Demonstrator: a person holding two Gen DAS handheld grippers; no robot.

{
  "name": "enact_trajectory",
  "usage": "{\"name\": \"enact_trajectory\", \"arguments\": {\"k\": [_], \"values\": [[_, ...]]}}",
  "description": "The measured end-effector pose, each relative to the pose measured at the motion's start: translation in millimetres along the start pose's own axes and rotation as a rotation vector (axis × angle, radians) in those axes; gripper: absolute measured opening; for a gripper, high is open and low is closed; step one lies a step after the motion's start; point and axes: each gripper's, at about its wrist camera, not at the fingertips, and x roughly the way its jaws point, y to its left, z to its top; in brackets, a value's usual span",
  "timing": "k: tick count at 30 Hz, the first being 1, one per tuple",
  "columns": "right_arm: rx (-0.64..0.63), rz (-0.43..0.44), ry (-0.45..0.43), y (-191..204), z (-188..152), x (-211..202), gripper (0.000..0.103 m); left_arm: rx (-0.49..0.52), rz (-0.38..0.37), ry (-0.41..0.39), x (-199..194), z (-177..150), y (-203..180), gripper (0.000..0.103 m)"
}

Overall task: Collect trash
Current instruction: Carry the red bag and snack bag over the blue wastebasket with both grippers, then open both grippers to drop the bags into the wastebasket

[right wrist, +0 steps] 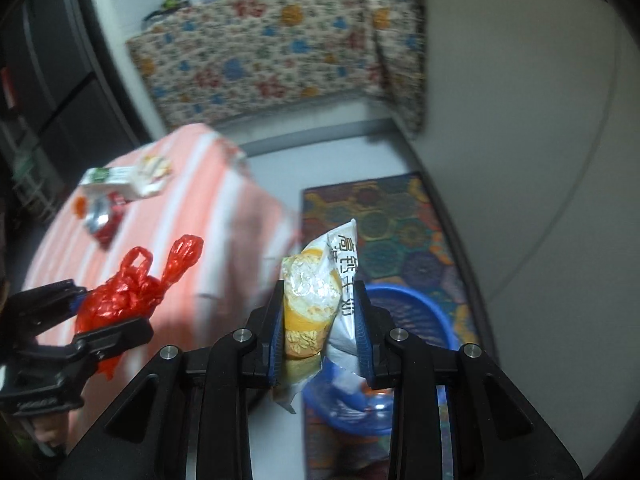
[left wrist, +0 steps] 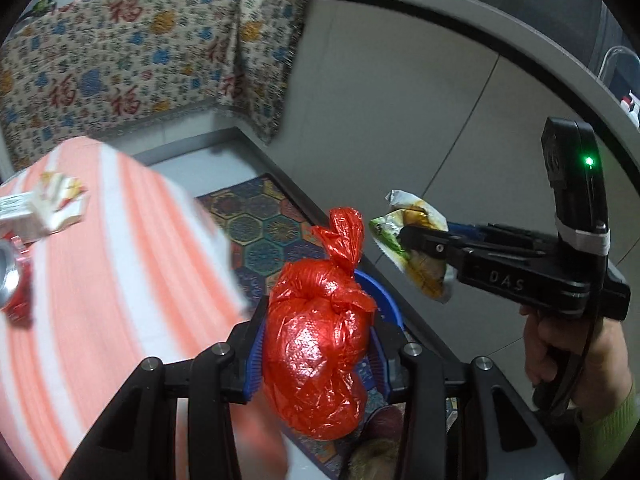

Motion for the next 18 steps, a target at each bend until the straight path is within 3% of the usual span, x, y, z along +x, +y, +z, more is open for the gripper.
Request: {"name": "enact_trajectory", "arguments": {"k": [4,8,18], "values": [[0.102,0.011,0.012,-30,-4,11,0.03,0.008,-0.009,0.03,34,6,-16,0.044],[0.125,0.005,0.019,-46,-4,11,0.03,0.007,-0.009,0.063,64,8,-22,0.044],[0.179,0.004,0.029,-68,-8,9,0.031,0.018,-0.018,0.101,101,3,-27,0.046]]}}
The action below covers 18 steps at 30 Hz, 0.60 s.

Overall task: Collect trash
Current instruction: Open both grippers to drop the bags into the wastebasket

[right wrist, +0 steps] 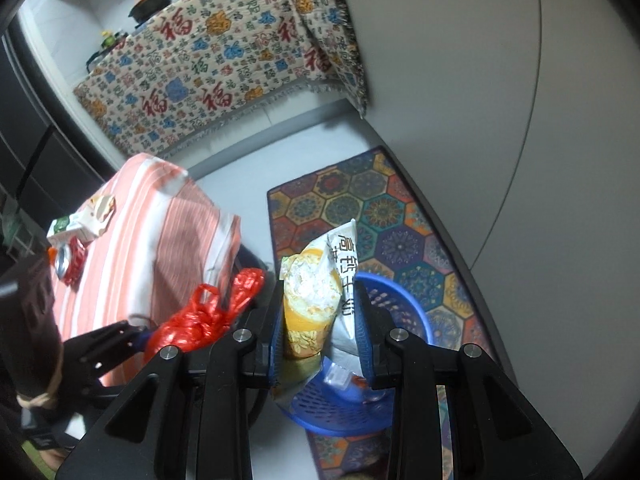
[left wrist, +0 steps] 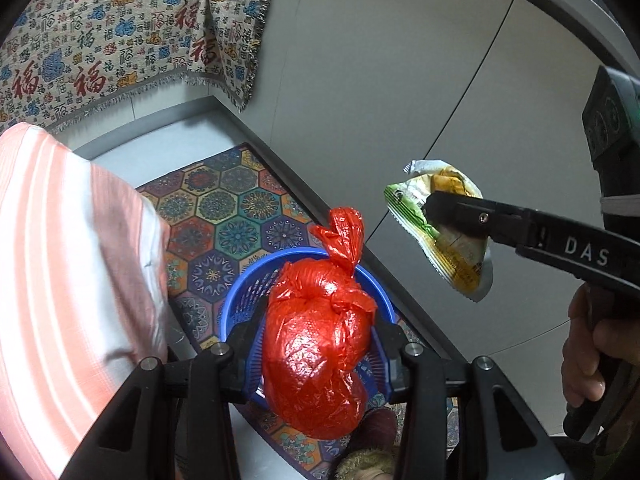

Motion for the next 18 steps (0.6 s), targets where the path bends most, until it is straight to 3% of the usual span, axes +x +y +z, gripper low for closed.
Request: {"name": "enact_trajectory", "arguments": {"k": [2,3,4,5,10,18], "values": [[-0.001,0.0,0.004,-1,0,1,0.036,0.003,-0.005,0.004,7,1,0,0.049],[0.002,-0.001,0.001,-1,0,0,0.038,0.001,-0.006,0.01,12,3,1,0.059],[0.004,-0.001,-0.008,-2,0,-1,0.048,-0.005,-0.005,0.019,17,4,1,0.067],[0.006,-0.007,-0.018,-2,0,-2,0.062,-0.01,-0.005,0.023,19,4,2,0.068],[-0.002,-0.071,-0.078,-2,1,-14,0.071,-0.022,0.0,0.01,11,0,1,0.068],[-0.052,-0.115,-0.137,14,7,-20,0.091,-0.021,0.084,-0.087,-54,-17,20,0.068]]}}
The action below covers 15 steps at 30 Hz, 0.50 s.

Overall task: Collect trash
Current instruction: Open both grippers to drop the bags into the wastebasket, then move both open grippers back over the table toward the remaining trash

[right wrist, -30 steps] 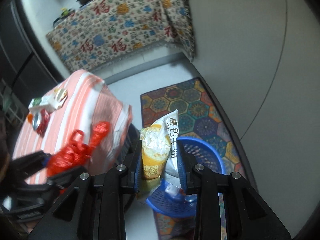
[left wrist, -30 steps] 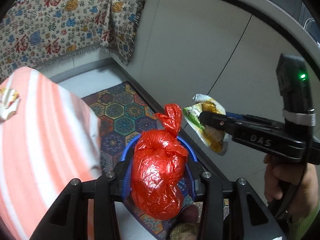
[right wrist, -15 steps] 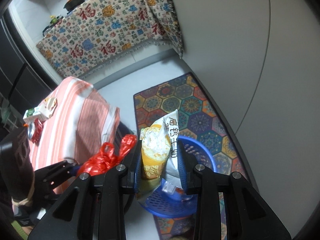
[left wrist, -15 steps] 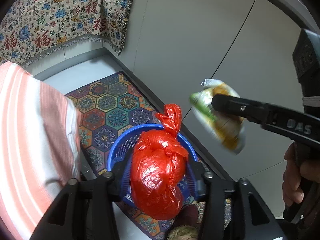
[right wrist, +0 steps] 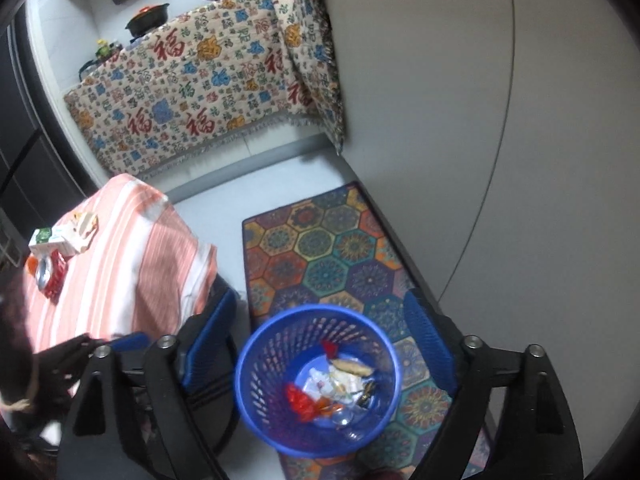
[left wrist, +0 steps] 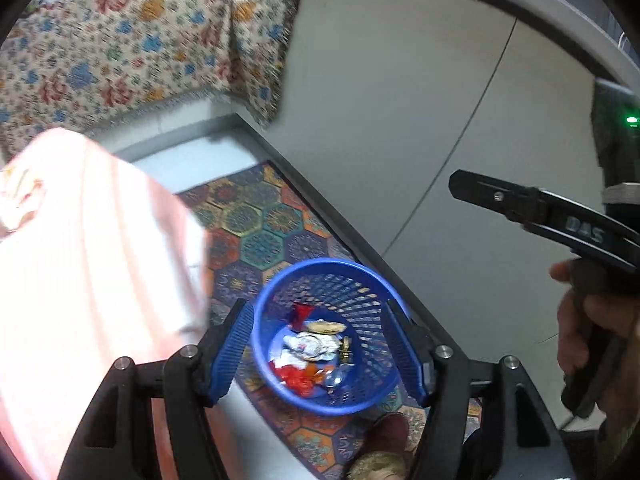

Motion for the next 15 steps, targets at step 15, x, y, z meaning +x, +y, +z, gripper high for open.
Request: {"name": "enact_trajectory", "arguments": {"k": [15], "values": [[-0.388,0.242,0.019,211,-39,8,0.096,-0.083,0.355,-0.028,-127,-98,156,0.069]]}}
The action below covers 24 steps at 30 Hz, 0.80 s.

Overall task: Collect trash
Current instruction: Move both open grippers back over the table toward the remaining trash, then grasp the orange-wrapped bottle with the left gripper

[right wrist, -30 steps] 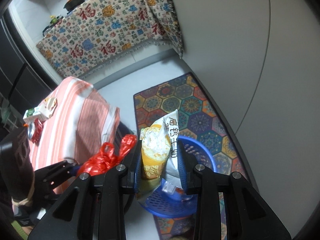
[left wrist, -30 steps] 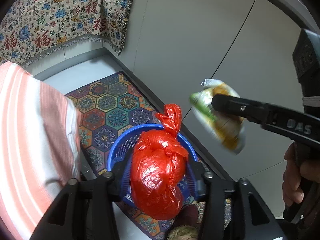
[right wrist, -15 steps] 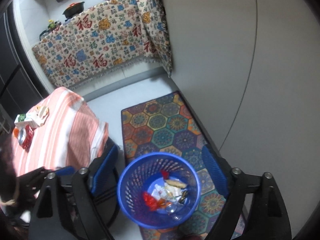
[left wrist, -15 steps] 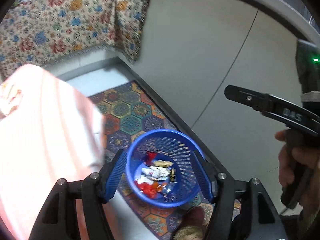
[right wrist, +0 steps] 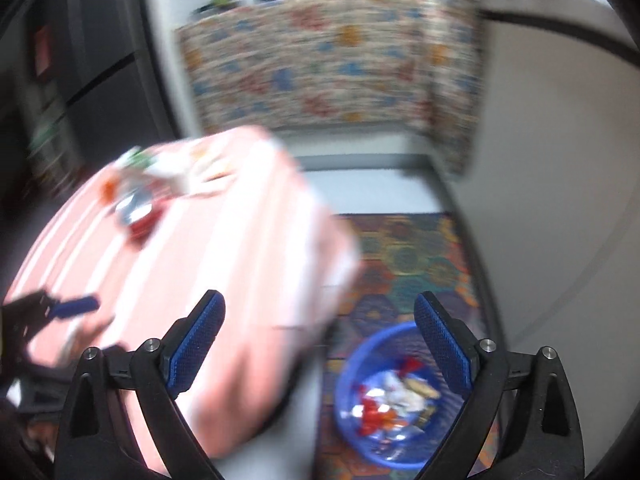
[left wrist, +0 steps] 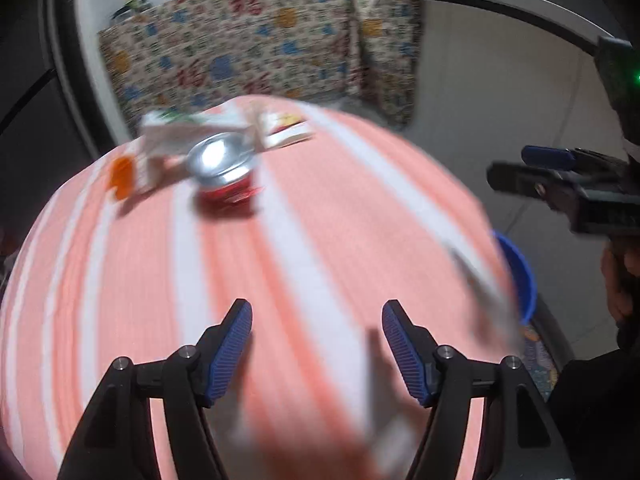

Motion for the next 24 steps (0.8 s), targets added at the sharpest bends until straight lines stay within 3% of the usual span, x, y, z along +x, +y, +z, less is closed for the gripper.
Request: {"name": "enact_trajectory", "arguments": {"k": [5,11,13,19,24], "values": [[-0.178,0.113,0.066,84,-3,36,0.096,-0.111,0.078,0.007,-4,-11,72,0.069],[-0.29,0.128,0.102,138,-8,68,0.096,-0.153,0.121,0.039,15,-5,117,0.069],[-0.304,0.128,0.116,147,-11,76,0.096,-0.159,0.106,0.035,19,-6,125,0.077],[-0.288,0.135,0.146,153,-11,94,0.098,-0.155,0.095,0.028,45,21,146,0.087],[-0.257,0.133,0.158,153,-9,96,0.101,-0.147,0.08,0.028,73,54,157,0.087]]}}
